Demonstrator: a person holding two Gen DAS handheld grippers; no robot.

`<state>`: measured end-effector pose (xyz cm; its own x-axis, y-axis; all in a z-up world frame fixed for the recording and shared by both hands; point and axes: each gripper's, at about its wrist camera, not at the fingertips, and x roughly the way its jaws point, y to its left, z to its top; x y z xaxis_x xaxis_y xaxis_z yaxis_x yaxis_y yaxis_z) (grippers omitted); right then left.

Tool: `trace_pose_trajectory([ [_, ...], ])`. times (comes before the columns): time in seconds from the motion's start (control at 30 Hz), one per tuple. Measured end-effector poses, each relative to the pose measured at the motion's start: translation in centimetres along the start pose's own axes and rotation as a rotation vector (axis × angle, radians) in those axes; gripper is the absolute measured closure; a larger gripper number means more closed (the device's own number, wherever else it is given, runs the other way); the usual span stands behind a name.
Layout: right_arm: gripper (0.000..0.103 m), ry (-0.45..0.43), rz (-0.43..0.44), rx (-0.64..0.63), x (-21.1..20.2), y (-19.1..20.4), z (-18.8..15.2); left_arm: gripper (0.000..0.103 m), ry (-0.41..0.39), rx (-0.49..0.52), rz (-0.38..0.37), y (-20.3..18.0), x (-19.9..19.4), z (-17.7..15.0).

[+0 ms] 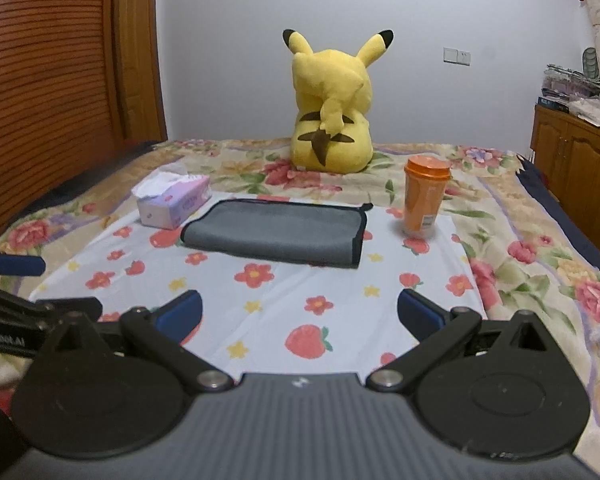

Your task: Fold towel

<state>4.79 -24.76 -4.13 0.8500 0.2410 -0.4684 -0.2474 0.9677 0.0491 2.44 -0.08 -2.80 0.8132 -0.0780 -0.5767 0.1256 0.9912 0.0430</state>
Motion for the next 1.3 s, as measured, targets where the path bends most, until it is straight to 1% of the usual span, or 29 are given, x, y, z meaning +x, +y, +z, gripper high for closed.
trace_pose_trajectory([
  [0.27,0.0,0.007,-0.007,0.015,0.1,-0.4,-0.6,0.0,-0.01,-0.022,0.014,0.4,-0.1,-0.5],
  [0.5,0.0,-0.011,-0.021,0.019,-0.2,-0.6,-0.6,0.0,-0.056,-0.038,0.029,0.7,-0.8,-0.7],
  [0.7,0.0,-0.037,-0.035,0.016,-0.6,-0.5,-0.7,0.0,-0.107,-0.024,0.053,0.5,-1.6,-0.7],
  [1.3,0.0,-0.112,-0.069,0.033,-1.7,-0.8,-0.7,0.0,-0.183,-0.014,0.047,0.3,-2.9,-0.7],
])
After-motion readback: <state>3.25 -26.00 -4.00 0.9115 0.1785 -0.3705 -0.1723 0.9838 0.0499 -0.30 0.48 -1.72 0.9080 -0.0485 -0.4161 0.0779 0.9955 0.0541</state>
